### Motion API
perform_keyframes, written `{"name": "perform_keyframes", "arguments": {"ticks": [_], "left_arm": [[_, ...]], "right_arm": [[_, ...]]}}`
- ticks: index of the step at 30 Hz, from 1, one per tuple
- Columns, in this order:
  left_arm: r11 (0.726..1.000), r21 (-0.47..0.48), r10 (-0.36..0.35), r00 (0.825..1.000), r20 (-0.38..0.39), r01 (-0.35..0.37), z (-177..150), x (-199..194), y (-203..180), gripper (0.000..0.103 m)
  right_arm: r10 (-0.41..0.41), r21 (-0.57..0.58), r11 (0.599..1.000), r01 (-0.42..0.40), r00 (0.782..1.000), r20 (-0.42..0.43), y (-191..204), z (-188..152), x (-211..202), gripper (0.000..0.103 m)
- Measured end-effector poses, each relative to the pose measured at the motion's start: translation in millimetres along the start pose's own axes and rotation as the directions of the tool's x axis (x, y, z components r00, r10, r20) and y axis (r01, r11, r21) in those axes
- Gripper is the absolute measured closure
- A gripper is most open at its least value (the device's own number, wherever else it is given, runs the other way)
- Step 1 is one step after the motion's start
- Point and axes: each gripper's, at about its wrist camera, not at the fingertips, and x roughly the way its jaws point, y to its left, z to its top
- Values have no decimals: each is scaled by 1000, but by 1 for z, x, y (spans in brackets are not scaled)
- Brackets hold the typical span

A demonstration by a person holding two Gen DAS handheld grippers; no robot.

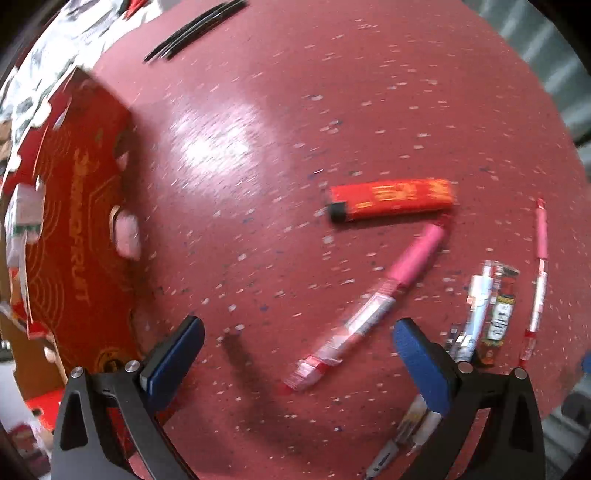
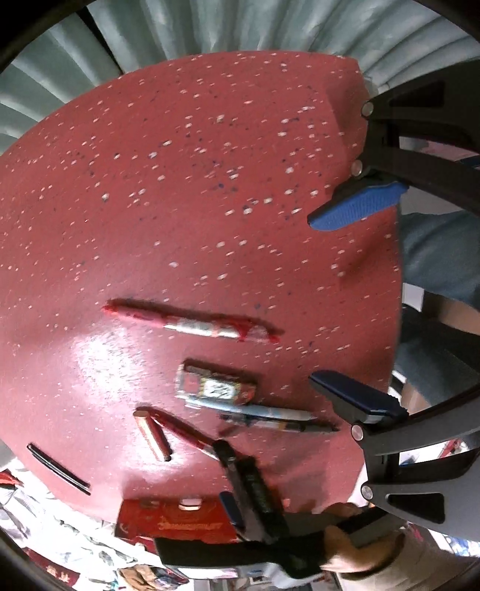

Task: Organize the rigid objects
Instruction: 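Grasp the pink pen with left tool while right tool grasps the red pen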

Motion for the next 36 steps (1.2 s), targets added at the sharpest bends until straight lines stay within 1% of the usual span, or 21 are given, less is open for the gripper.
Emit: {"name": "perform_keyframes", "arguments": {"ticks": [3, 5, 7, 9, 13, 15, 18, 19, 21, 22, 23, 24, 25, 26, 27, 28, 30, 32, 34, 35, 36], "left_arm": [[995, 103, -11, 1000, 23, 9, 1, -3, -22, 0], [982, 188, -10, 999, 42, 2, 0, -3, -41, 0], [973, 231, -9, 999, 52, -3, 0, -2, -51, 0], [971, 238, -26, 998, 54, 13, 1, -2, -54, 0], [970, 233, -75, 996, 41, 63, 2, 0, -51, 0], [971, 218, -107, 994, 28, 98, 2, 2, -44, 0], [969, 225, -110, 993, 37, 99, -1, 2, -44, 0], [969, 224, -111, 993, 37, 100, -2, 1, -44, 0], [969, 224, -115, 992, 47, 101, -4, 1, -44, 0], [969, 225, -116, 992, 54, 101, -7, 0, -43, 0], [969, 224, -117, 991, 57, 102, -10, 0, -41, 0], [969, 225, -118, 991, 59, 102, -11, 0, -41, 0], [968, 227, -118, 991, 57, 102, -13, 0, -42, 0], [968, 228, -118, 991, 56, 102, -36, -1, -37, 0], [968, 229, -117, 992, 54, 102, -62, -1, -40, 0], [967, 232, -117, 992, 52, 102, -64, -1, -40, 0], [964, 245, -116, 992, 44, 102, -67, -1, -41, 0], [956, 277, -116, 993, 38, 101, -74, -2, -43, 0], [946, 308, -119, 992, 37, 102, -82, -2, -44, 0], [942, 320, -120, 992, 35, 103, -76, -2, -46, 1], [938, 329, -124, 992, 32, 106, -78, -3, -46, 4]], "right_arm": [[-26, 9, 1000, 26, 999, 37, 4, 16, 1, 22], [-40, 25, 999, 39, 997, 66, 6, 28, 2, 22], [-82, 46, 996, 78, 994, 78, 7, 39, 7, 22], [-107, 79, 992, 101, 991, 79, 5, 51, 14, 22], [-136, 94, 987, 130, 989, 56, 6, 63, 29, 22], [-147, 88, 986, 142, 988, 46, 8, 67, 36, 23], [-191, 48, 981, 188, 980, 56, 19, 69, 41, 23], [-210, 24, 978, 209, 976, 58, 24, 69, 44, 25], [-255, -18, 966, 257, 965, 62, 33, 67, 48, 31], [-265, -40, 962, 268, 961, 73, 38, 66, 49, 38], [-267, -69, 959, 273, 960, 88, 44, 63, 50, 48], [-267, -92, 957, 275, 959, 95, 48, 61, 50, 54], [-268, -120, 953, 278, 959, 95, 54, 59, 51, 68], [-269, -141, 949, 281, 958, 94, 57, 58, 52, 84], [-272, -184, 941, 285, 958, 91, 59, 56, 54, 90], [-266, -195, 941, 277, 960, 84, 60, 55, 55, 93], [-236, -208, 947, 246, 969, 73, 54, 52, 55, 93], [-174, -176, 967, 183, 983, 65, 42, 48, 51, 93], [-127, -154, 979, 136, 989, 70, 32, 44, 45, 93], [-104, -150, 982, 114, 992, 74, 25, 41, 40, 93], [-93, -151, 983, 104, 993, 77, 20, 39, 37, 93]]}}
